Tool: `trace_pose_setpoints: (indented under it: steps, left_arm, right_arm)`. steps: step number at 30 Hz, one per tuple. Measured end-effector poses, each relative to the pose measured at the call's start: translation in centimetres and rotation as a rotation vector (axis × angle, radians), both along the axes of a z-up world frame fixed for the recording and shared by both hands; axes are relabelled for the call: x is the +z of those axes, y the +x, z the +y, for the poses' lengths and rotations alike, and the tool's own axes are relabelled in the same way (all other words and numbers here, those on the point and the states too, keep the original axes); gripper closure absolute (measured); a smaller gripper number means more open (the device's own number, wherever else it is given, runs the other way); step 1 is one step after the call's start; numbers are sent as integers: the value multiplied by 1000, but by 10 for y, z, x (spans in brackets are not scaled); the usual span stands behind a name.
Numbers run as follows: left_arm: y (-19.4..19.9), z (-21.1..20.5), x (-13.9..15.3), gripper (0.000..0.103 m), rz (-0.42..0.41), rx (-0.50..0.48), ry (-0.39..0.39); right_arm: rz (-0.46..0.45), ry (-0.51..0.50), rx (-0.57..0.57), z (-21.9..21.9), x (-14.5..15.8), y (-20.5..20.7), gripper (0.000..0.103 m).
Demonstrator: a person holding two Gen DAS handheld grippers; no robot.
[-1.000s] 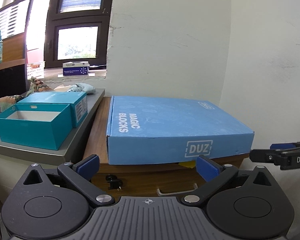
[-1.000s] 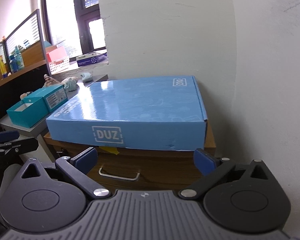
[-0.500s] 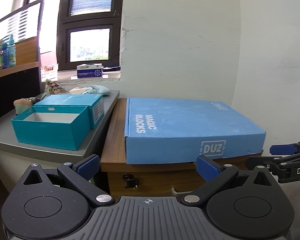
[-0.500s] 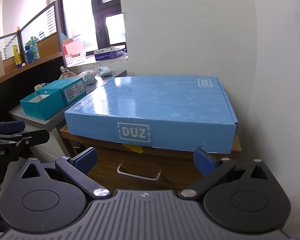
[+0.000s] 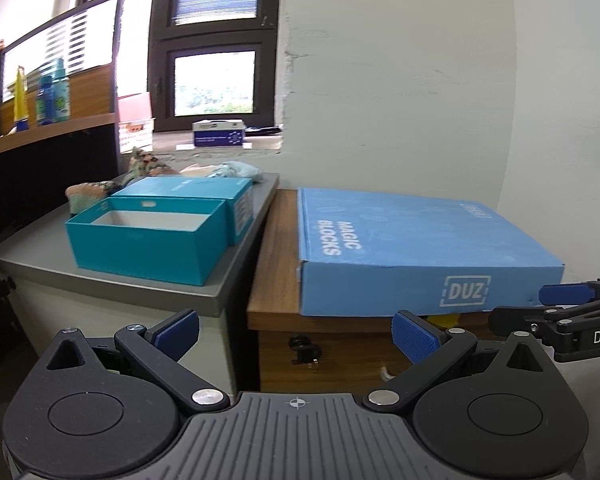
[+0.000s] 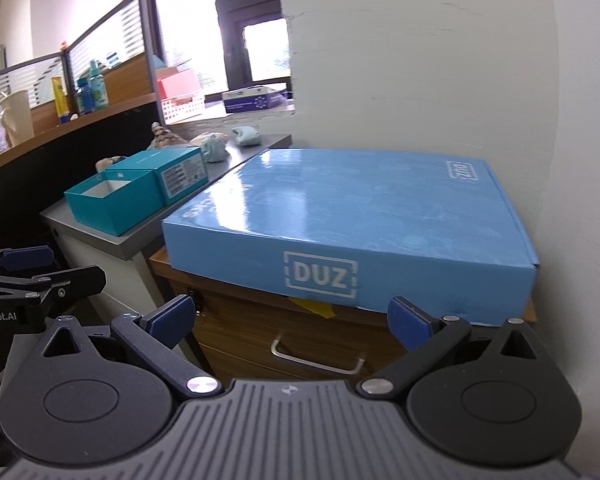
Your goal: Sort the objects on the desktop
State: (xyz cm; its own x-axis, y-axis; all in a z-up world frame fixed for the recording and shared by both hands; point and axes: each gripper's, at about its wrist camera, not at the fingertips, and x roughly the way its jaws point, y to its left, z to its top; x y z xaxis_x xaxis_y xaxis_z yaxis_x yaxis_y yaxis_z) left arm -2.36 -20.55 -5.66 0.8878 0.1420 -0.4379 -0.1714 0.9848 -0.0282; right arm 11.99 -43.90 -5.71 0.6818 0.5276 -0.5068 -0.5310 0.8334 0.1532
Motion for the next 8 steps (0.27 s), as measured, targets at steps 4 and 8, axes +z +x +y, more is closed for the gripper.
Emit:
trace_pose_setpoints:
  steps: [4, 8]
  left_arm:
    - [-3, 6, 0, 0, 8, 29, 3]
    - [-5, 11, 0, 0, 11, 54, 5]
  right_arm:
    - [0, -2, 31, 11, 0, 3, 0]
    - [0, -3, 58, 21, 1, 5, 0]
